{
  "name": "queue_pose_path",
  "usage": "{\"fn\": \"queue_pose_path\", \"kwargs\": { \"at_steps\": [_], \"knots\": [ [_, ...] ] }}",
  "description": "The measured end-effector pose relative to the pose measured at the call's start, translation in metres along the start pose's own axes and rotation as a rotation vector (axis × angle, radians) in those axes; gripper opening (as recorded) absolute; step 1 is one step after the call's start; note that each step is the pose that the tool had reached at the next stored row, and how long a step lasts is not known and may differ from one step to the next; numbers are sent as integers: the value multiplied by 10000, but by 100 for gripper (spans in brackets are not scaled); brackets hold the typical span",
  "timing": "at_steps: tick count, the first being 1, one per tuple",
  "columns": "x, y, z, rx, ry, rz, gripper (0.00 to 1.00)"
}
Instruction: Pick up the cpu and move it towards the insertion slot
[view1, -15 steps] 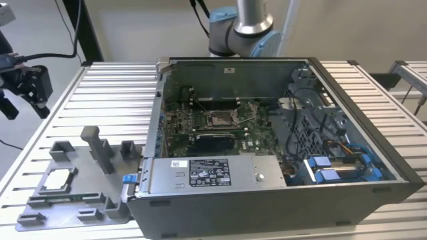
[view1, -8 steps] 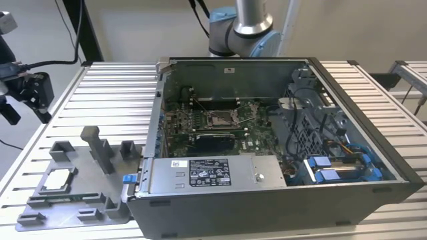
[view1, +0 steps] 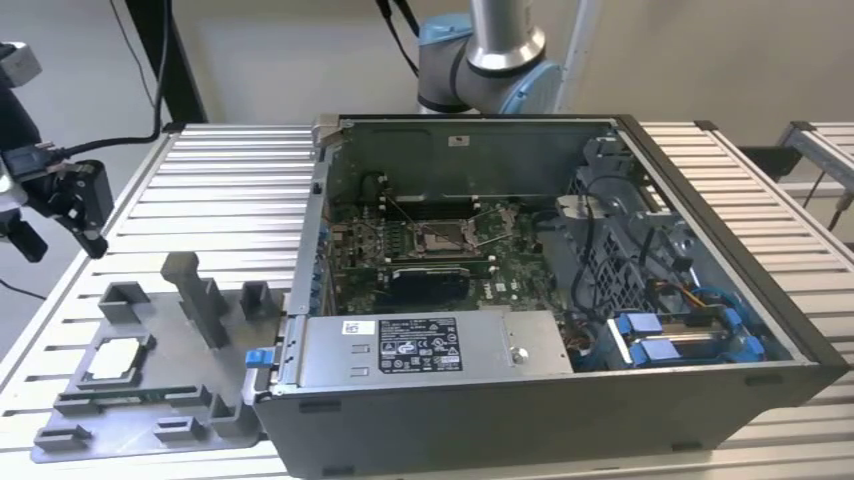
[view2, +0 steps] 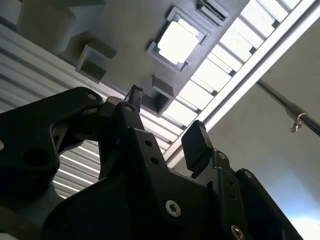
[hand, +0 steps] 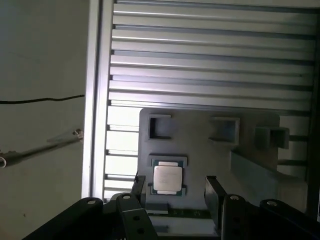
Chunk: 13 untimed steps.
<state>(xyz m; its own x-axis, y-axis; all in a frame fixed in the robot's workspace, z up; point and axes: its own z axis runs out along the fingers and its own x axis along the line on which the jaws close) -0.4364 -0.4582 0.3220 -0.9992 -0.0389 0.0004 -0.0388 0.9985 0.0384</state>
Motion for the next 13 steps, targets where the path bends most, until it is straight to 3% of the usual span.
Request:
{"fn": "queue_pose_path", "kwargs": {
  "at_steps": [13],
  "knots": [
    [2, -39, 236, 17, 4, -76, 100]
  ]
}}
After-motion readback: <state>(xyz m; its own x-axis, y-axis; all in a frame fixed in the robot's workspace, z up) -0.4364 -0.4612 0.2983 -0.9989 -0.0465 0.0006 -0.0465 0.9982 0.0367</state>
